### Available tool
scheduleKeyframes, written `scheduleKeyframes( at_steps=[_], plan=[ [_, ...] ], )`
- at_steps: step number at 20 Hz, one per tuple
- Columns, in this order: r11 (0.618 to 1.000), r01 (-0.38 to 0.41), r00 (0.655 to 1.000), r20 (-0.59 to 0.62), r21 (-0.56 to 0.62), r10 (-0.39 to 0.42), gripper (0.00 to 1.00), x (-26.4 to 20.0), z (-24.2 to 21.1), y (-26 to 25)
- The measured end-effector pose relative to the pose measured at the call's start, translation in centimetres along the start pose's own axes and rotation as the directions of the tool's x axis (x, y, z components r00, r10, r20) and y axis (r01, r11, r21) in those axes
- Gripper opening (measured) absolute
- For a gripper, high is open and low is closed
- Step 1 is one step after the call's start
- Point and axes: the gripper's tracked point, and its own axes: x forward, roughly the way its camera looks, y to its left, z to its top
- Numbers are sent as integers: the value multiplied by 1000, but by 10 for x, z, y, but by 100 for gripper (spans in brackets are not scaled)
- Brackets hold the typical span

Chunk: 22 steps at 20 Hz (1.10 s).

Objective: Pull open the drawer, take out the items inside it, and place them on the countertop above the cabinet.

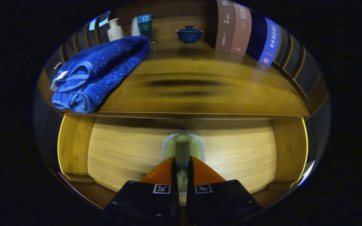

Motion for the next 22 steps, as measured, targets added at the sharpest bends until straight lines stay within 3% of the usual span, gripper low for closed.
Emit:
scheduleKeyframes(
  at_steps=[5,12,22],
  plan=[
    [999,-48,997,65,8,47,13,-50,3,3],
    [998,-56,975,213,-13,57,13,-130,53,-6],
    [998,-51,983,173,-20,54,13,-93,133,-6]
  ],
)
